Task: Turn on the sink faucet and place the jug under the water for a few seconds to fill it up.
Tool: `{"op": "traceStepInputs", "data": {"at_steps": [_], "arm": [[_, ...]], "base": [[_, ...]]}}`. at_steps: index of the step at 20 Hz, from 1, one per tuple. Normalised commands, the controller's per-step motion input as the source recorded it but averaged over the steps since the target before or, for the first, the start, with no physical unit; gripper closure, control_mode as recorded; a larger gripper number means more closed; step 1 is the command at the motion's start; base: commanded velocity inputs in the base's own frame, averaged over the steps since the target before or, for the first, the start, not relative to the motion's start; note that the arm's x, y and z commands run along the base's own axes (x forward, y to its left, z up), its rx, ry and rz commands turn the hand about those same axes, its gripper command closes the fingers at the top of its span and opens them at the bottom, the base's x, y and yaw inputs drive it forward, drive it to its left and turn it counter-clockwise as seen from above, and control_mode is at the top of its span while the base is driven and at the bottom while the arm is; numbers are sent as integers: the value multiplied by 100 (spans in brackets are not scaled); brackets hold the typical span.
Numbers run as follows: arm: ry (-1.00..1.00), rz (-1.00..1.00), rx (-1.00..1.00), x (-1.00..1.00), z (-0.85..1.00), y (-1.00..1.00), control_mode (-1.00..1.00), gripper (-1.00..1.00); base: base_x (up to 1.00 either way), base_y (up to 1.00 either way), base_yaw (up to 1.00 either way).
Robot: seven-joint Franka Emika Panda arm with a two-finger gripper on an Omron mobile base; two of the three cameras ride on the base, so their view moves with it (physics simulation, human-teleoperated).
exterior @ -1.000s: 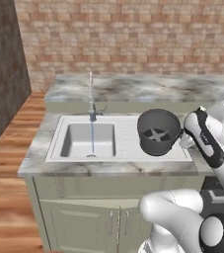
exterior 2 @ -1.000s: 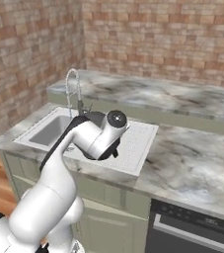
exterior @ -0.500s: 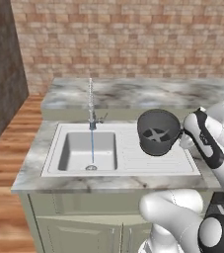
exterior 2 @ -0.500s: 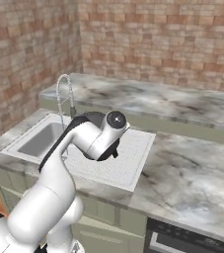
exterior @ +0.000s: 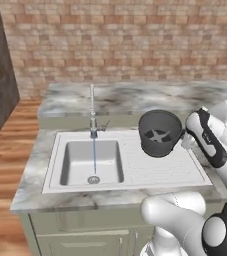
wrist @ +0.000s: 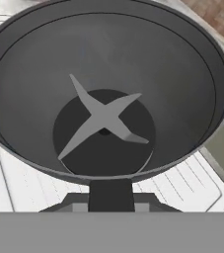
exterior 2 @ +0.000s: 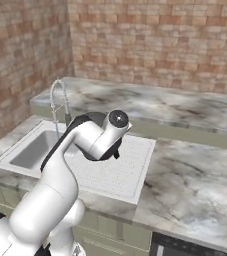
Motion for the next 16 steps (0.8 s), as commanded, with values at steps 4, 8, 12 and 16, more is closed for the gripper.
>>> {"op": "traceStepInputs", "data": {"at_steps": [4,8,12,16], "arm": [[0,0,0,0,0,0,100,100],[0,0,0,0,0,0,100,100],[0,0,0,0,0,0,100,100],[0,0,0,0,0,0,100,100]], "base": [[47,81,-17],[44,87,-26],[46,71,-30],[53,31,-30]]}}
